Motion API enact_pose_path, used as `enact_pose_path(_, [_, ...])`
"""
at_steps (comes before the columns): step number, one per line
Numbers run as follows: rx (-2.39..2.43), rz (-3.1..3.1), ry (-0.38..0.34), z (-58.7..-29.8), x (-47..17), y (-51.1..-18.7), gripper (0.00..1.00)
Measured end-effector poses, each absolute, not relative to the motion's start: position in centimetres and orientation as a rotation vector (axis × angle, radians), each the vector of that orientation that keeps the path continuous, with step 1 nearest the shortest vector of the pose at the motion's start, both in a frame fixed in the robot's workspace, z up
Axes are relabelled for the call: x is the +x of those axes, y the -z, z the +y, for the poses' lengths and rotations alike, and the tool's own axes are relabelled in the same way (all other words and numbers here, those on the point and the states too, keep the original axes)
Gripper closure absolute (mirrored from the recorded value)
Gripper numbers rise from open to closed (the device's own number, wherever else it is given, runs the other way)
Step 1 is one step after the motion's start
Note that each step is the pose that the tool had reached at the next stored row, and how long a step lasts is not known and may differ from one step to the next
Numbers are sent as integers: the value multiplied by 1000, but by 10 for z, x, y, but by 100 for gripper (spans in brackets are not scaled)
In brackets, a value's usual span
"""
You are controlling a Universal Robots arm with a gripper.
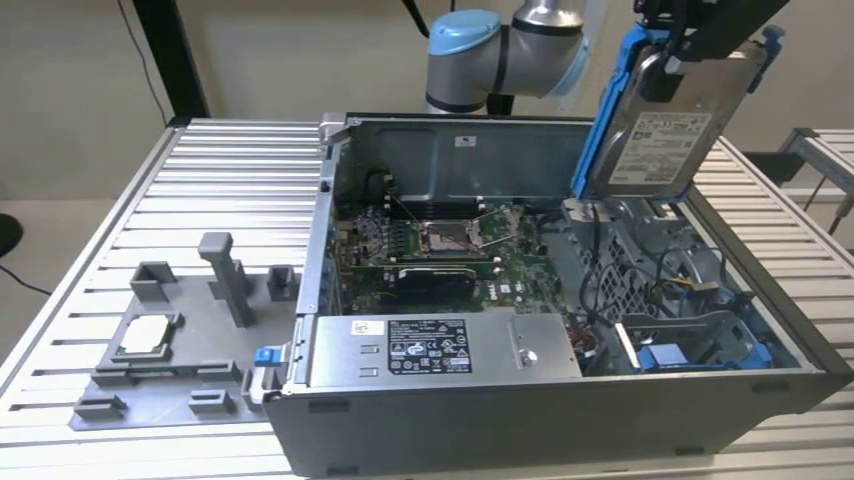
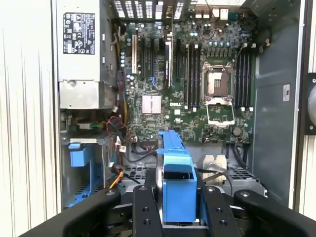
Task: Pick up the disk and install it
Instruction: 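Pick up the disk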
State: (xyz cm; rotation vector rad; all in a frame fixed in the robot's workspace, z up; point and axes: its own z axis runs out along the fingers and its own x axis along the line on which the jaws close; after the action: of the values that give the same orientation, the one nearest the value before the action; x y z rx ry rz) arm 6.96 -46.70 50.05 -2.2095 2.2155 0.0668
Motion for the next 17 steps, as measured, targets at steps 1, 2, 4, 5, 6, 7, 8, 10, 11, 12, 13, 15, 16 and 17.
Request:
enact_pose_path(1, [-2209, 2215, -67, -471, 70, -500, 100])
enact_pose_path(2, [-2209, 2215, -67, -475, 71, -500, 100])
enact_pose_path(4, [-2209, 2215, -67, -483, 72, -500, 100])
enact_pose_path(5, [-2209, 2215, -67, -487, 72, -500, 100])
enact_pose_path(6, [-2209, 2215, -67, -490, 72, -500, 100])
enact_pose_path(7, [-2209, 2215, -67, -491, 72, -500, 100])
enact_pose_path(8, [-2209, 2215, -67, -491, 72, -500, 100])
enact_pose_path(10, [-2209, 2215, -67, -491, 72, -500, 100])
enact_pose_path(11, [-2209, 2216, -67, -492, 73, -501, 100])
enact_pose_path(12, [-2209, 2215, -69, -494, 73, -501, 100])
enact_pose_path(13, [-2209, 2215, -71, -495, 73, -501, 100])
enact_pose_path(15, [-2211, 2217, -75, -498, 74, -502, 100])
enact_pose_path(16, [-2211, 2217, -77, -499, 75, -502, 100])
enact_pose_path(17, [-2211, 2217, -78, -500, 75, -503, 100])
